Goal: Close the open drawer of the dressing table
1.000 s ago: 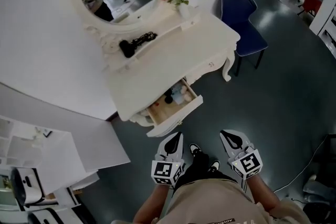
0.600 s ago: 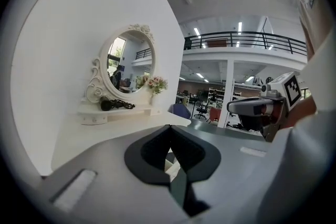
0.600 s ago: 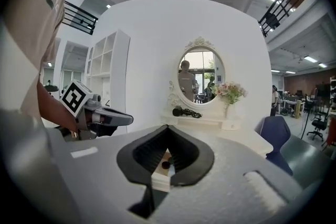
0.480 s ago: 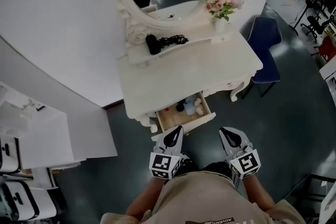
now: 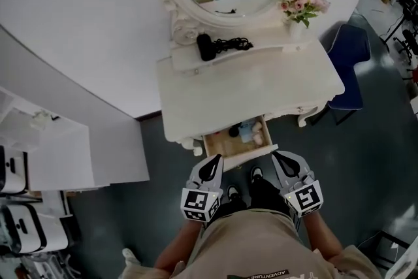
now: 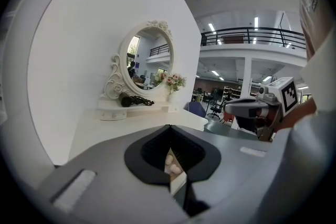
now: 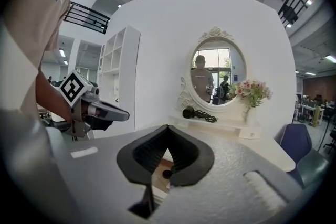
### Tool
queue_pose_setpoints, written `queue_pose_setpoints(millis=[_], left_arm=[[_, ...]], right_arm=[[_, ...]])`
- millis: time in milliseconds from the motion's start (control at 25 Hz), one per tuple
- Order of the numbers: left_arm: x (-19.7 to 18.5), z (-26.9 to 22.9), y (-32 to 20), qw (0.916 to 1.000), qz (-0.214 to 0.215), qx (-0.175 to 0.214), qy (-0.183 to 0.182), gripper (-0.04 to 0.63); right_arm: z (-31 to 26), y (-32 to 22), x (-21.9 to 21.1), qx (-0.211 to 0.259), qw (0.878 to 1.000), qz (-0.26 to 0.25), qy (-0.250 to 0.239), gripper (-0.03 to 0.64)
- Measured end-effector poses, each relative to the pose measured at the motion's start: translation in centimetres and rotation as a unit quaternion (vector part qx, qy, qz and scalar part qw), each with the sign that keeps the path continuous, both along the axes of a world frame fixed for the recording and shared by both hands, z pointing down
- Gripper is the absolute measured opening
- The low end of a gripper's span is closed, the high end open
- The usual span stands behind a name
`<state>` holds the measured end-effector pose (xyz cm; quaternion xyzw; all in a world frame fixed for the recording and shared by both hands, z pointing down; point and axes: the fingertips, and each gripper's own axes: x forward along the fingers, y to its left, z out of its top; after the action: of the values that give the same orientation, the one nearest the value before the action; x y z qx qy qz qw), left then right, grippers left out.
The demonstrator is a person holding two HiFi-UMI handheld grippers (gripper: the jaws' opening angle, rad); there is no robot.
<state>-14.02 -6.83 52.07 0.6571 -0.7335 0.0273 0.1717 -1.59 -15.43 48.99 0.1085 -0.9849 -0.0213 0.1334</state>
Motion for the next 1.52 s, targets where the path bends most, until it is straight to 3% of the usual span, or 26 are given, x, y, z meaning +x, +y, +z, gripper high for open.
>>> queue_pose_setpoints(millis=[360, 680, 920, 1120, 1280, 1520], left_arm=[[-1.7, -1.4, -2.8, 0.9977, -0.060, -0.028, -0.012, 0.017], [-2.1, -0.6, -5.7, 0.9935, -0.106, -0.041, 0.007, 0.017], [-2.1, 0.5, -5.2, 0.9906, -0.123, -0.059, 0.012, 0.017], [-2.1, 3.5, -3.6, 0.9885, -0.120, -0.089, 0.022, 0.017], [-2.3, 6.1, -2.3, 0.9870, -0.113, -0.110, 0.032, 0.017], [-1.4, 12.0, 0.0, 0.9793, -0.106, -0.158, 0.068, 0.017]], right_arm=[[0.6, -5.8, -3.6, -0.060, 0.997, -0.051, -0.017, 0.002], [3.0, -7.8, -3.8, -0.072, 0.991, -0.113, 0.005, 0.002], [4.4, -8.6, -3.9, -0.082, 0.989, -0.119, 0.018, 0.003], [4.0, -8.7, -4.0, -0.091, 0.991, -0.092, 0.019, 0.002], [3.8, -6.9, -4.4, -0.082, 0.992, -0.089, 0.026, 0.003], [3.4, -4.8, -4.3, -0.030, 0.993, -0.105, 0.048, 0.003]])
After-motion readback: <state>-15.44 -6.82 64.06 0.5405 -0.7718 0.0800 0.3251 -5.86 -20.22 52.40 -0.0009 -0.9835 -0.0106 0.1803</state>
